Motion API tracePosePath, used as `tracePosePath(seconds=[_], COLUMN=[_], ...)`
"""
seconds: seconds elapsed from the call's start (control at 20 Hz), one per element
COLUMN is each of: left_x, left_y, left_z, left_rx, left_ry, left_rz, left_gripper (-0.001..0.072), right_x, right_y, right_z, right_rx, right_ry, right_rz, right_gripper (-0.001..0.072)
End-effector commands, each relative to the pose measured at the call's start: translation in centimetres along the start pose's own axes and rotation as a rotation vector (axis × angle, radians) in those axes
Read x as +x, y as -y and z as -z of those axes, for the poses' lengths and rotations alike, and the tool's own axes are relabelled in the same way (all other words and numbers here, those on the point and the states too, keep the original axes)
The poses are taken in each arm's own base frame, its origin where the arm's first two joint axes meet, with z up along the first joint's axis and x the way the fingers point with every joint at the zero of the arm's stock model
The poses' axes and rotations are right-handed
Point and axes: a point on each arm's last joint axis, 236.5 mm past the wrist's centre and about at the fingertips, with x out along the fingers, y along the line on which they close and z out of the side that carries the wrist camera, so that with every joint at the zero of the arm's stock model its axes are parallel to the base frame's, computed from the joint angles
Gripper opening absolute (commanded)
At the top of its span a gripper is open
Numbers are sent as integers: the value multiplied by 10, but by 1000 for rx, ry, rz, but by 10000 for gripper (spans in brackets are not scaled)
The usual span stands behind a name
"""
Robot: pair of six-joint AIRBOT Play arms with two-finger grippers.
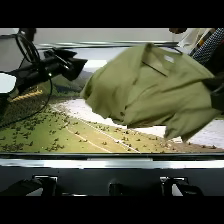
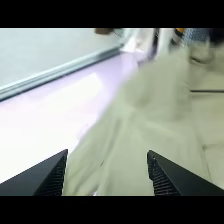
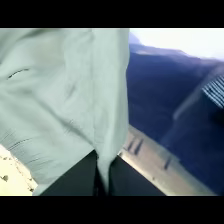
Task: Fold the clothes and pants, and hang the long-sleeved shirts on hangers.
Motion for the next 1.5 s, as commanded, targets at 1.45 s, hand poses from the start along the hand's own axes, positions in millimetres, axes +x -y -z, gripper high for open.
tracePosePath(seconds=[1.45], left_x=[-9], left_y=[-7], left_z=[-11], left_rx=[-170], left_ry=[29], left_rz=[-24], left_gripper=[581], right_x=[-277], right_y=[218], right_z=[48], right_rx=[489], right_ry=[239], right_rz=[1643], right_gripper=[20])
